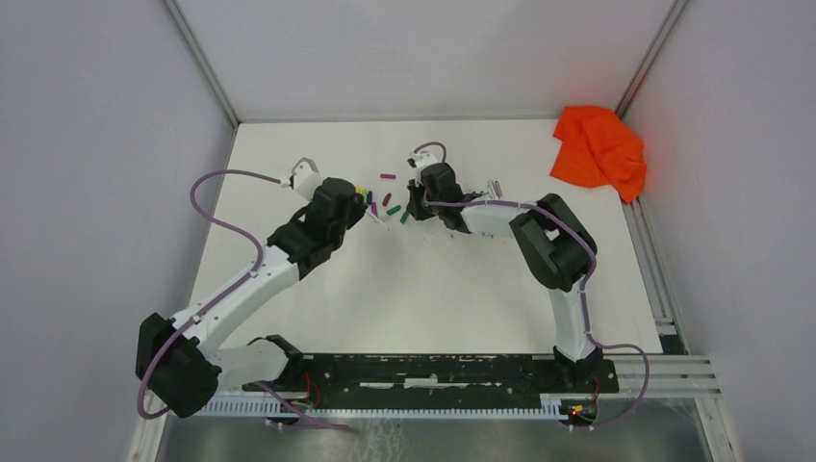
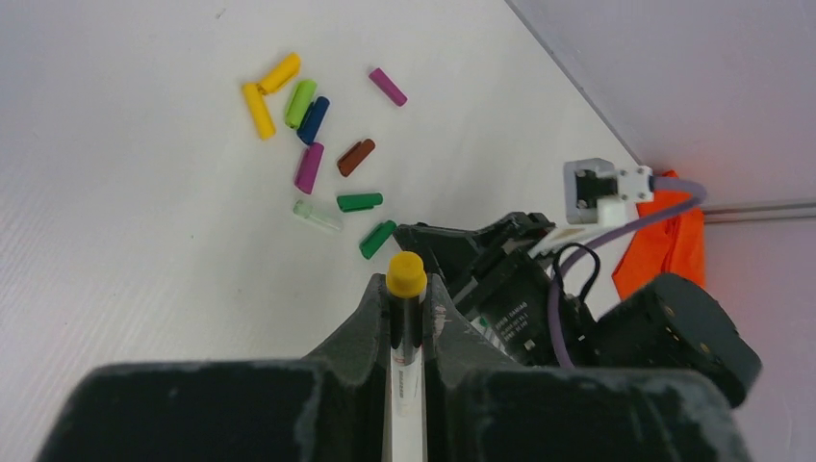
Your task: Open the pen caps
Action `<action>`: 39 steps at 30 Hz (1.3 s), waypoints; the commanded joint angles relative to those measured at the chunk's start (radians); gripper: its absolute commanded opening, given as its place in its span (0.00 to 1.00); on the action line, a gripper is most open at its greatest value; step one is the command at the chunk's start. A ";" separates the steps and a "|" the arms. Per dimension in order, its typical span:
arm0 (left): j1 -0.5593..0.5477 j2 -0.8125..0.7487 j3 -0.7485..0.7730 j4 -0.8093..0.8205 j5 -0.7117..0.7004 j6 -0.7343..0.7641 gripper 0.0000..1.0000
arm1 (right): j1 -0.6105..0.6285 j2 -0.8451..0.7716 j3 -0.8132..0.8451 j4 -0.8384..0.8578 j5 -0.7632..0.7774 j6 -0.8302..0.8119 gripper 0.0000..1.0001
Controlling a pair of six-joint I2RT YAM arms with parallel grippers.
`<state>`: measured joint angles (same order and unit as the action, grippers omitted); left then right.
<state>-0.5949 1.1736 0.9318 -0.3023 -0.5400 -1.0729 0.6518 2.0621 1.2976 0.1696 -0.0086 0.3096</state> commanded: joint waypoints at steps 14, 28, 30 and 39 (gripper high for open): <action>-0.086 -0.021 0.013 0.041 -0.085 0.109 0.02 | -0.015 -0.029 -0.015 0.056 -0.058 -0.006 0.42; -0.084 0.473 0.475 -0.125 0.186 0.354 0.02 | -0.130 -0.435 -0.365 0.150 0.100 -0.019 0.43; -0.080 0.563 0.559 -0.166 0.218 0.366 0.02 | -0.137 -0.495 -0.418 0.142 0.157 -0.021 0.44; -0.047 0.927 0.895 -0.303 0.448 0.423 0.02 | -0.188 -0.676 -0.579 0.114 0.303 -0.032 0.47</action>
<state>-0.6529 2.0102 1.7031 -0.5098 -0.2127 -0.7258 0.4908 1.4494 0.7536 0.2817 0.2039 0.2913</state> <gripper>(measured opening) 0.121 0.441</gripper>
